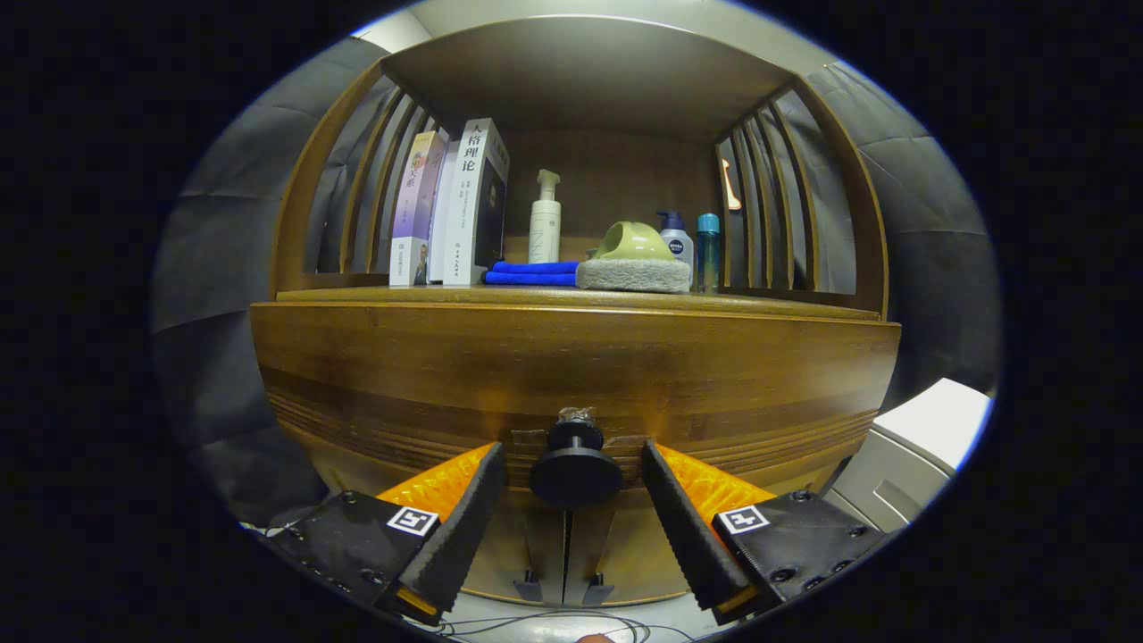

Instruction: Pull open the drawer, take out the items inside it, and place them on the countertop above the cabinet.

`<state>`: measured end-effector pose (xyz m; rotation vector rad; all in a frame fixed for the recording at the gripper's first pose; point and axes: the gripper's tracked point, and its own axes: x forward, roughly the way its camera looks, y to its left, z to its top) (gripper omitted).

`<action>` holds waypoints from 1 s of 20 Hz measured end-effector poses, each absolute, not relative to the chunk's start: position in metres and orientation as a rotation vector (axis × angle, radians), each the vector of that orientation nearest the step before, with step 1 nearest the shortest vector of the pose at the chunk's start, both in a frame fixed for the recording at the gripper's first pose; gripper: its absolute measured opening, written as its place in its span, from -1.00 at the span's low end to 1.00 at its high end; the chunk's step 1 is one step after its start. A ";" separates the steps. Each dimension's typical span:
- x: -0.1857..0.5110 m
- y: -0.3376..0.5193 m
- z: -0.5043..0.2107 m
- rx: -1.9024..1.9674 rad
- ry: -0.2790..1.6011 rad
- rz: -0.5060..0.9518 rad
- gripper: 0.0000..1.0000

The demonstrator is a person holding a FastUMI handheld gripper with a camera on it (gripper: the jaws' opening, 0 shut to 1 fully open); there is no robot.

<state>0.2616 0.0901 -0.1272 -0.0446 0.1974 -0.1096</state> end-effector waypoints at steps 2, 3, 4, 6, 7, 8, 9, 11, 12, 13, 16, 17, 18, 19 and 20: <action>0.269 0.089 -0.127 -0.042 0.208 -0.109 0.96; 0.271 0.089 -0.128 -0.044 0.208 -0.115 0.96; 0.269 0.090 -0.127 -0.056 0.207 -0.117 0.96; 0.268 0.089 -0.127 -0.064 0.204 -0.118 0.96; 0.269 0.089 -0.127 -0.061 0.207 -0.113 0.96; 0.269 0.089 -0.127 -0.053 0.218 -0.104 0.97; 0.268 0.090 -0.126 -0.037 0.233 -0.091 0.97; 0.260 0.085 -0.107 -0.013 0.212 -0.093 0.99; 0.256 0.084 -0.091 -0.018 0.169 -0.093 1.00; 0.249 0.084 -0.072 -0.029 0.133 -0.086 1.00; 0.222 0.085 -0.013 -0.055 0.039 -0.066 0.99; 0.210 0.085 0.005 -0.057 0.011 -0.059 0.99; 0.198 0.085 0.019 -0.053 -0.008 -0.054 0.99; 0.186 0.085 0.031 -0.044 -0.021 -0.047 0.99; 0.174 0.084 0.040 -0.033 -0.025 -0.042 0.99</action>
